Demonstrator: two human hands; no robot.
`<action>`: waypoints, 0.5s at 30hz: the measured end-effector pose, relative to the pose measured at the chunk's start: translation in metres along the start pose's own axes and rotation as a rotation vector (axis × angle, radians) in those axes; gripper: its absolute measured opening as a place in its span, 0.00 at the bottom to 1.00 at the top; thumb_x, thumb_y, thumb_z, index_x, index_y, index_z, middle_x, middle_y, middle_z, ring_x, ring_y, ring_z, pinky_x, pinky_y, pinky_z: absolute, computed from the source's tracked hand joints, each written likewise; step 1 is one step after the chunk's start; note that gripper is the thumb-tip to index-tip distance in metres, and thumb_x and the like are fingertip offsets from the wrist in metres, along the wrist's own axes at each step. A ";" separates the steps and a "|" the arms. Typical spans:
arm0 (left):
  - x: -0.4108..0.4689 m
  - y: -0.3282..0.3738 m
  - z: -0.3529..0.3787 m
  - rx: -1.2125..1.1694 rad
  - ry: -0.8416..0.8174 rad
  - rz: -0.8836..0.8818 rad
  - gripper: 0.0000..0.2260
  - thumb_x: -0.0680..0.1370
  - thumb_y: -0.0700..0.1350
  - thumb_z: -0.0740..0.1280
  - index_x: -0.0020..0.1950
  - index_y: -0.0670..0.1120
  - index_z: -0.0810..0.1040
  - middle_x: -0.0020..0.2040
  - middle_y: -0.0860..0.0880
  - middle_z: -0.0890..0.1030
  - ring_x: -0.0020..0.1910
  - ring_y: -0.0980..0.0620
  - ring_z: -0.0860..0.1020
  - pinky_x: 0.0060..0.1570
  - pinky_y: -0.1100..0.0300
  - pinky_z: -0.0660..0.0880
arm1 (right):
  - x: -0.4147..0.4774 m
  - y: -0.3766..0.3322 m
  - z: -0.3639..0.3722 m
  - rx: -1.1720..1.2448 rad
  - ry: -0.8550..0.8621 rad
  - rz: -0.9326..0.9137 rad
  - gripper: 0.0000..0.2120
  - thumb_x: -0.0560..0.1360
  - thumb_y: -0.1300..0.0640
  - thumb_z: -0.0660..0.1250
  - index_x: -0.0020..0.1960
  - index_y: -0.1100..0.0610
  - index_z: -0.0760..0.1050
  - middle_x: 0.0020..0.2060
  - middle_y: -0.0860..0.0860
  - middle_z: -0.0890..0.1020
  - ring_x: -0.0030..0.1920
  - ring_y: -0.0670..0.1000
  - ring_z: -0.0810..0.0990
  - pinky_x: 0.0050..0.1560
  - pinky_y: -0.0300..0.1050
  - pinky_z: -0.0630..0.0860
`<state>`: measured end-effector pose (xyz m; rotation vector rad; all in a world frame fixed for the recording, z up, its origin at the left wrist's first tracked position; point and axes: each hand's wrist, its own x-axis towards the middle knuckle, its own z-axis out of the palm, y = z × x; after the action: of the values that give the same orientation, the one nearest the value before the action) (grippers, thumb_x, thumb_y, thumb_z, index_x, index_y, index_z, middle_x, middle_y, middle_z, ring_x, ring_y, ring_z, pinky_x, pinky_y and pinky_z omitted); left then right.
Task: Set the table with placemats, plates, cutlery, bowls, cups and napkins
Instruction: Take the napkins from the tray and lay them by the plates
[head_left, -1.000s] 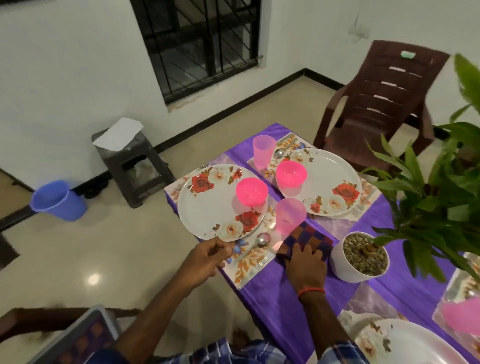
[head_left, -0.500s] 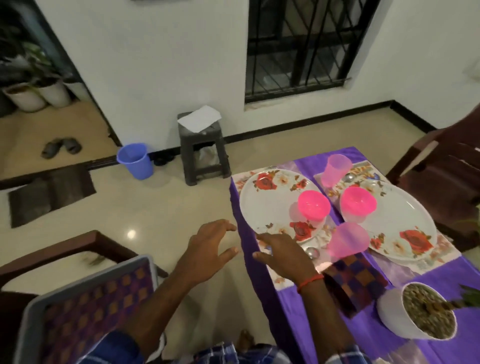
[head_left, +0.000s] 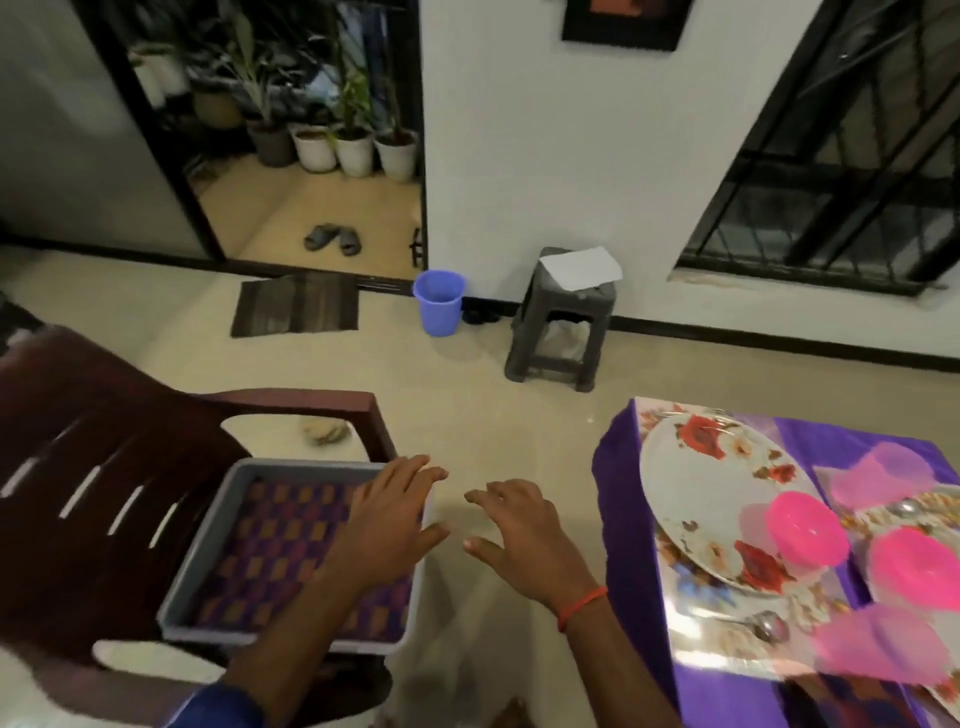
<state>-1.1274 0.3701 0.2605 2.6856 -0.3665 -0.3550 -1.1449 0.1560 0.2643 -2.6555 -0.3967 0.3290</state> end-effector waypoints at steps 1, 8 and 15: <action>-0.006 -0.011 0.002 -0.007 0.007 -0.021 0.38 0.72 0.72 0.49 0.79 0.59 0.59 0.82 0.55 0.55 0.81 0.51 0.51 0.74 0.42 0.58 | 0.004 -0.008 0.005 0.001 -0.011 -0.014 0.27 0.79 0.39 0.62 0.76 0.45 0.64 0.76 0.47 0.65 0.77 0.51 0.55 0.73 0.51 0.58; -0.048 -0.077 0.022 -0.061 -0.020 -0.234 0.37 0.74 0.73 0.52 0.80 0.57 0.59 0.83 0.54 0.55 0.82 0.49 0.52 0.75 0.39 0.59 | 0.032 -0.050 0.047 -0.008 -0.129 -0.110 0.26 0.78 0.40 0.64 0.74 0.44 0.65 0.73 0.46 0.66 0.75 0.50 0.56 0.73 0.51 0.59; -0.059 -0.123 0.043 -0.175 -0.068 -0.436 0.32 0.79 0.67 0.61 0.79 0.56 0.59 0.82 0.55 0.54 0.81 0.51 0.51 0.76 0.39 0.58 | 0.082 -0.059 0.093 -0.068 -0.337 -0.186 0.28 0.78 0.38 0.63 0.75 0.44 0.65 0.74 0.46 0.65 0.76 0.50 0.55 0.72 0.51 0.57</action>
<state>-1.1701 0.4813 0.1819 2.5658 0.2301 -0.5759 -1.1083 0.2696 0.1957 -2.6022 -0.7660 0.7170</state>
